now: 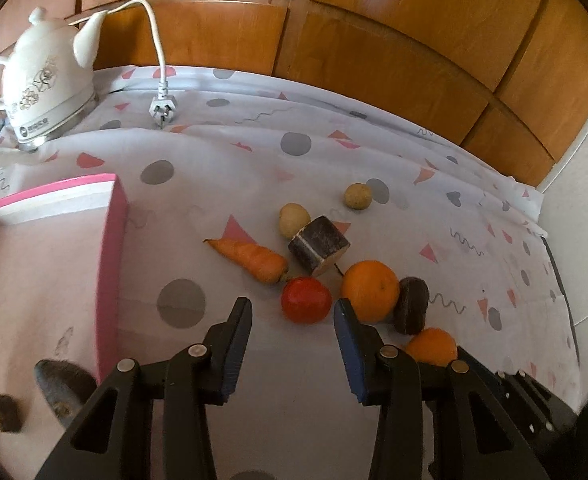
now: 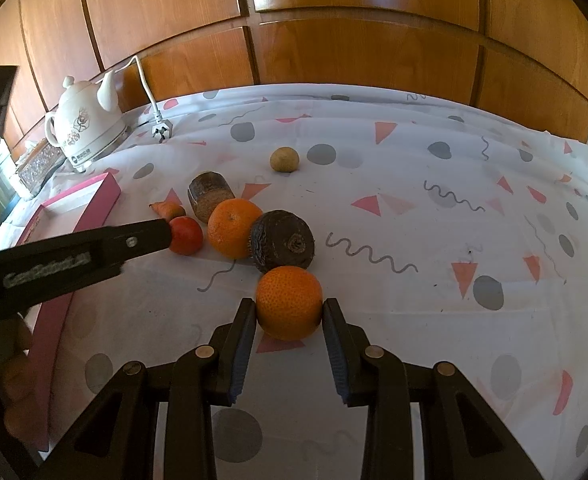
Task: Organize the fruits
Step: 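Grasp the red tomato with left tool while right tool grasps an orange, then carry the tomato into the tray with left tool while right tool places the orange there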
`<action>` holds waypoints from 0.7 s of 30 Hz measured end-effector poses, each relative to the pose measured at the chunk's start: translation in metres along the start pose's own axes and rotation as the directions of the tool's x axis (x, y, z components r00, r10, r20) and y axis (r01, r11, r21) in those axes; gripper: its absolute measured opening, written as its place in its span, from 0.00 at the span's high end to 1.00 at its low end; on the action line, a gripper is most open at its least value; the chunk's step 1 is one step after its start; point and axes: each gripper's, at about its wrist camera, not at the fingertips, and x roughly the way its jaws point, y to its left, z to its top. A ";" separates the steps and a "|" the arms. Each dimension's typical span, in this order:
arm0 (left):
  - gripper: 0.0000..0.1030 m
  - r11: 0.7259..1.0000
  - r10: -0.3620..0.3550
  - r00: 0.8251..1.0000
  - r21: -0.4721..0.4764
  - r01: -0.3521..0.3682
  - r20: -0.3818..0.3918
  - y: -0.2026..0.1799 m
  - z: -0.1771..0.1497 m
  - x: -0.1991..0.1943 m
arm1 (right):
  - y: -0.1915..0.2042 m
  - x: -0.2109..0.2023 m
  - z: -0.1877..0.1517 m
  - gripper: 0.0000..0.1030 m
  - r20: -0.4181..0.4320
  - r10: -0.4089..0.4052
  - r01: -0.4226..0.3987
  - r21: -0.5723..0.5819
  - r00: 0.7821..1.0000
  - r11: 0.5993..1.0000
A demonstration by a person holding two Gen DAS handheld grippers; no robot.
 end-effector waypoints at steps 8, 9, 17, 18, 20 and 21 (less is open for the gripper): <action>0.73 1.000 -0.010 0.999 -0.002 0.010 -0.034 -0.004 0.001 0.024 | -0.002 0.001 0.001 0.66 -0.002 0.010 -0.010 0.005 1.000 1.000; 0.73 1.000 -0.009 1.000 0.001 0.009 -0.025 -0.005 0.000 0.022 | -0.001 0.001 0.001 0.66 -0.002 0.010 -0.010 0.002 1.000 1.000; 0.74 0.998 -0.009 1.000 0.055 0.010 -0.015 -0.006 -0.023 -0.001 | -0.002 0.000 0.001 0.67 0.001 0.014 -0.014 0.005 1.000 1.000; 0.74 0.998 -0.007 1.000 0.064 0.008 -0.012 -0.006 -0.027 -0.005 | -0.002 -0.001 0.001 0.67 -0.001 0.012 -0.012 0.006 1.000 1.000; 0.74 0.997 -0.010 1.000 0.082 0.011 -0.004 -0.008 -0.036 -0.013 | -0.002 -0.002 0.000 0.67 -0.003 0.004 -0.004 0.009 1.000 1.000; 0.74 0.995 -0.008 1.000 0.099 0.008 -0.002 -0.009 -0.043 -0.017 | -0.002 -0.004 -0.001 0.67 -0.003 -0.002 0.002 0.010 1.000 1.000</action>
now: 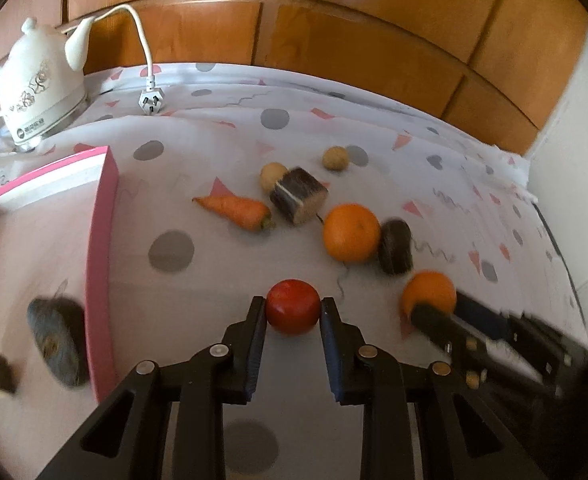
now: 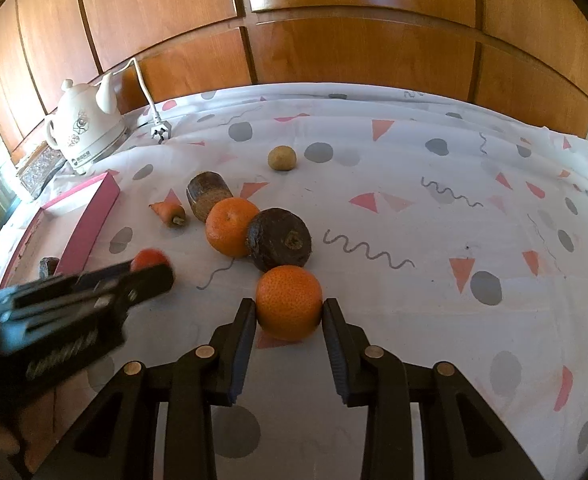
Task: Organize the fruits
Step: 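Carry the tomato into the tray with left tool while right tool places the orange there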
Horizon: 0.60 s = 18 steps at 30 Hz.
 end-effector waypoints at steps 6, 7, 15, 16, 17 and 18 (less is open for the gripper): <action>0.74 0.997 0.024 1.000 0.074 -0.024 -0.001 -0.011 -0.020 0.000 | -0.004 -0.010 -0.009 0.67 -0.002 -0.014 0.014 -0.006 1.000 1.000; 0.74 0.997 0.024 1.000 0.074 -0.024 0.001 -0.010 -0.020 0.000 | -0.005 -0.012 -0.011 0.67 -0.001 -0.019 0.019 -0.005 1.000 1.000; 0.75 0.999 0.034 0.999 0.032 -0.035 0.005 -0.004 -0.024 -0.017 | -0.010 -0.021 -0.024 0.67 -0.016 -0.017 0.017 0.021 1.000 1.000; 0.75 0.999 0.037 0.999 0.036 -0.037 0.015 -0.005 -0.024 -0.021 | -0.009 -0.021 -0.024 0.67 -0.015 -0.020 0.020 0.022 1.000 1.000; 0.75 0.998 0.036 0.999 0.041 -0.037 0.029 -0.005 -0.025 -0.027 | -0.009 -0.021 -0.025 0.67 -0.015 -0.022 0.022 0.023 1.000 0.999; 0.75 0.998 0.035 0.999 0.044 -0.036 0.038 -0.006 -0.025 -0.031 | -0.008 -0.021 -0.025 0.67 -0.015 -0.024 0.024 0.023 1.000 0.999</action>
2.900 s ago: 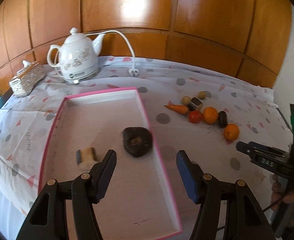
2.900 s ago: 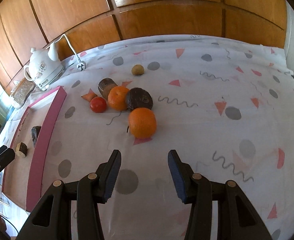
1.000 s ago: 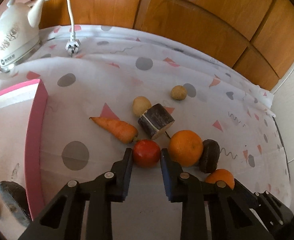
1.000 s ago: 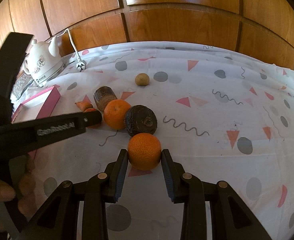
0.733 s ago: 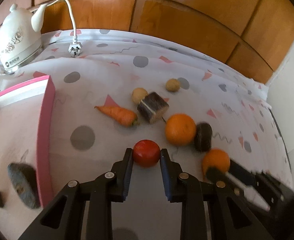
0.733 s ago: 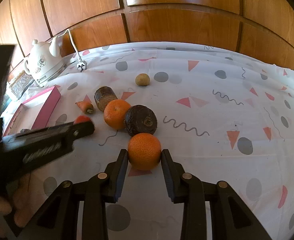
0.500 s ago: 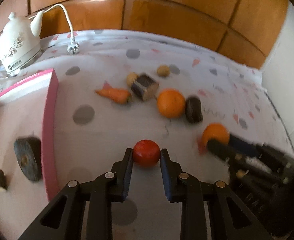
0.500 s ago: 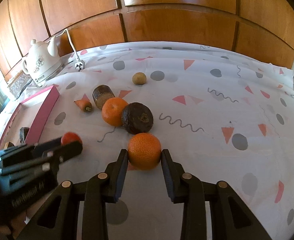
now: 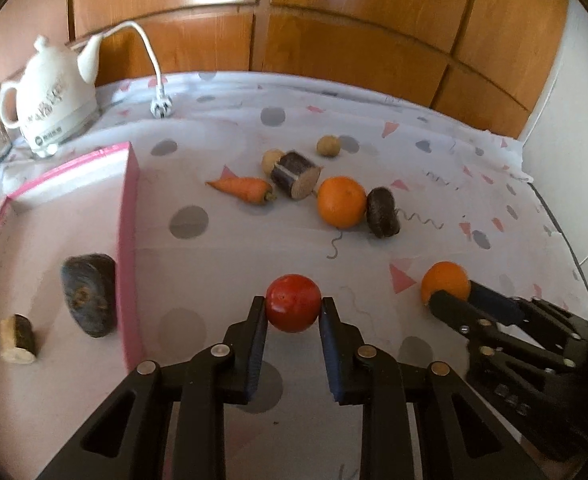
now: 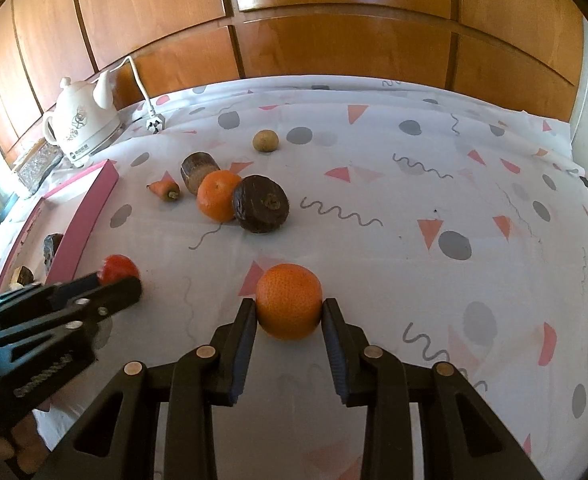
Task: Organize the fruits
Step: 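Carry the tomato into the tray with left tool while right tool places the orange there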
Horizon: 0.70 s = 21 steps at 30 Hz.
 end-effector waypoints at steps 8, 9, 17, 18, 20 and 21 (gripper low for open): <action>0.75 1.000 0.013 0.998 0.001 -0.013 0.059 0.006 0.000 -0.031 | 0.001 0.002 0.000 0.67 0.003 -0.012 0.012 -0.002 1.000 1.000; 0.75 1.000 0.018 0.998 -0.005 -0.018 0.067 0.009 0.000 -0.036 | 0.002 0.002 0.000 0.67 0.004 -0.016 0.016 -0.006 1.000 1.000; 0.75 0.997 0.052 0.993 -0.059 -0.046 0.105 0.035 -0.001 -0.058 | 0.007 0.002 0.000 0.68 0.008 -0.044 0.044 -0.032 0.999 0.999; 0.75 0.996 0.059 0.992 -0.067 -0.052 0.108 0.039 -0.002 -0.060 | 0.007 0.002 0.000 0.68 0.007 -0.047 0.047 -0.035 0.999 0.998; 0.75 0.995 0.070 0.991 -0.083 -0.061 0.115 0.046 -0.003 -0.063 | 0.009 0.002 0.000 0.68 0.007 -0.051 0.051 -0.040 0.999 0.998; 0.75 0.993 0.077 0.990 -0.094 -0.066 0.116 0.051 -0.003 -0.065 | 0.009 0.002 -0.001 0.68 0.007 -0.054 0.054 -0.042 0.999 0.998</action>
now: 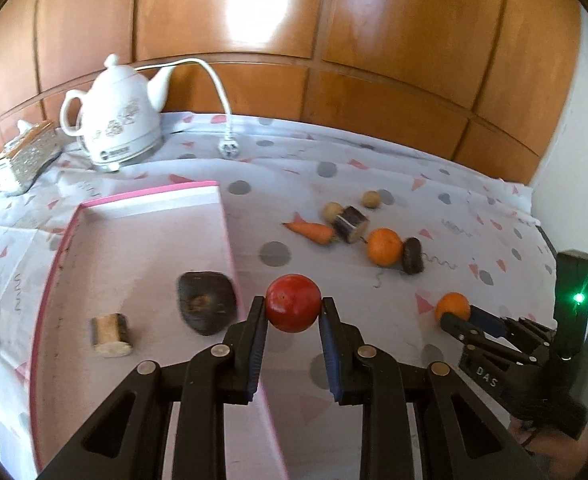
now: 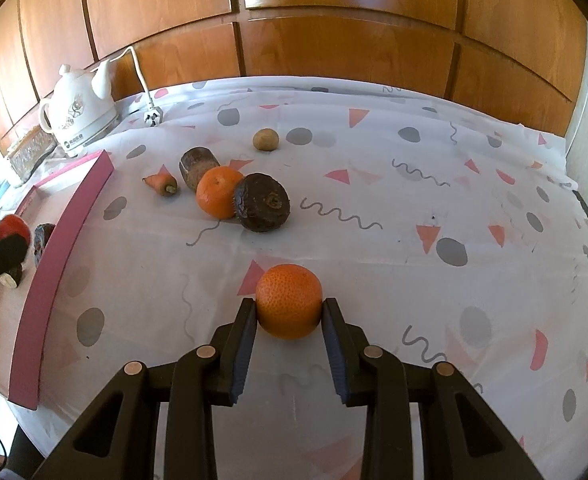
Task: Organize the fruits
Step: 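Carry the tomato into the tray with left tool while right tool places the orange there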
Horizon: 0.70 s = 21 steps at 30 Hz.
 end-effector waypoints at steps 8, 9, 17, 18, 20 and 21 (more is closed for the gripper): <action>0.75 0.995 0.077 0.997 -0.071 -0.076 0.008 0.039 -0.003 -0.002 | 0.004 0.001 0.001 0.68 0.000 -0.017 0.017 -0.019 1.000 1.000; 0.75 0.993 0.087 0.996 -0.079 -0.086 0.007 0.045 -0.003 -0.001 | 0.004 0.001 0.001 0.68 0.000 -0.018 0.018 -0.021 1.000 1.000; 0.74 0.966 0.186 0.981 -0.174 -0.192 -0.046 0.098 0.006 0.018 | 0.005 0.001 0.003 0.68 -0.004 -0.026 0.026 -0.031 1.000 0.999; 0.74 0.962 0.199 0.979 -0.178 -0.205 -0.050 0.103 0.008 0.020 | 0.005 0.001 0.003 0.68 -0.004 -0.027 0.027 -0.031 1.000 0.999; 0.74 0.952 0.224 0.973 -0.203 -0.230 -0.056 0.113 0.011 0.022 | 0.006 0.001 0.004 0.68 -0.005 -0.026 0.026 -0.033 1.000 0.999; 0.74 0.947 0.228 0.972 -0.216 -0.236 -0.060 0.118 0.012 0.023 | 0.006 0.002 0.004 0.68 -0.005 -0.027 0.026 -0.035 1.000 0.999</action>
